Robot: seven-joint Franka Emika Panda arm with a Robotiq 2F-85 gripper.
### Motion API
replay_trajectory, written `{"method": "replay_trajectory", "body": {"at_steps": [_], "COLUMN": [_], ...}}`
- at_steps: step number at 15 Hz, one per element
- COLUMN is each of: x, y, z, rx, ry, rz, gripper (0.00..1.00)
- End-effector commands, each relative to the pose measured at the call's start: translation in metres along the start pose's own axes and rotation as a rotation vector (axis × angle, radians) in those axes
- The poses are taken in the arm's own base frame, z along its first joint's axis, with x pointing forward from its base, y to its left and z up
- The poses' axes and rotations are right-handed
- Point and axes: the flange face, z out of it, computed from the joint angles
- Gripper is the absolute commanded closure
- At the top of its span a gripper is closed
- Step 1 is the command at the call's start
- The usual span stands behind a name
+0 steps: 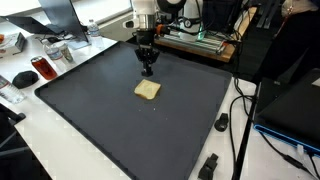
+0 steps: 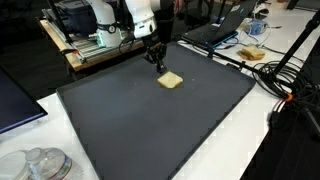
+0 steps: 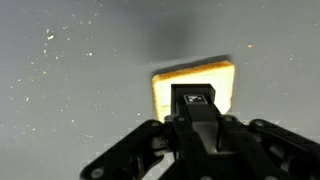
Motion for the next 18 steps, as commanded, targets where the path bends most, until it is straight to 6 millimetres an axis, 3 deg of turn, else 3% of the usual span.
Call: {"method": "replay_trajectory", "body": {"at_steps": [1, 8, 12, 18], "x": [-0.012, -0.002, 0.018, 0.065], "y": [-0.02, -0.048, -0.06, -0.091], "z": [-0.006, -0.012, -0.02, -0.037], "rx": [-0.034, -0.062, -0.099, -0.118], "ry": [-0.002, -0.027, -0.074, -0.193], "rz": [-0.012, -0.063, -0.099, -0.14], "gripper": [0.94, 0.94, 0.94, 0.94]}}
